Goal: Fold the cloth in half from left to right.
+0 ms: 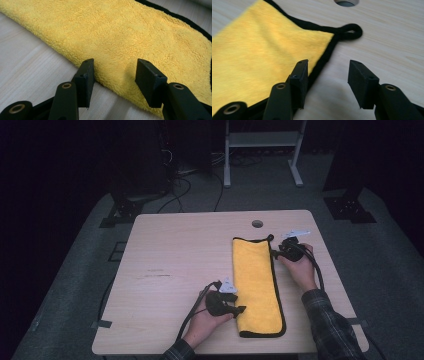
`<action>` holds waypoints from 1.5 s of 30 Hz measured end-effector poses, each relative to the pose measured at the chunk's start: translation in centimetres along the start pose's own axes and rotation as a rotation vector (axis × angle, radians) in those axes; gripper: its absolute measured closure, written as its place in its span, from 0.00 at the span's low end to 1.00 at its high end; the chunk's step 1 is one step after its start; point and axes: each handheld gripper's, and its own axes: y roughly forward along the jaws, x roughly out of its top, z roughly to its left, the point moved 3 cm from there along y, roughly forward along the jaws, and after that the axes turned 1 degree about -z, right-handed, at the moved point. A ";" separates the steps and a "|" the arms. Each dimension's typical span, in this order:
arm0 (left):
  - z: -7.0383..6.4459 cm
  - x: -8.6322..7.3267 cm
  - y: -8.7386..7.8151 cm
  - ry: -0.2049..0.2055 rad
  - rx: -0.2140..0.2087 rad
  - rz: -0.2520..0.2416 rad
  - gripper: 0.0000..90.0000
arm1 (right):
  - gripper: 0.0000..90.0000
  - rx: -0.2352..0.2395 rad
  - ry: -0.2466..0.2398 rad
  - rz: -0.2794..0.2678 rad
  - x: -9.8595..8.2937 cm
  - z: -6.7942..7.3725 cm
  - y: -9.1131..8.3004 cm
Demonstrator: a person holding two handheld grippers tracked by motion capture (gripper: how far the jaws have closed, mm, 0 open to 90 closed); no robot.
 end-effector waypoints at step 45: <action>-2.1 -1.6 -1.0 0.181 -0.186 0.008 0.69 | 0.56 0.612 -0.487 0.065 -13.4 12.4 -14.4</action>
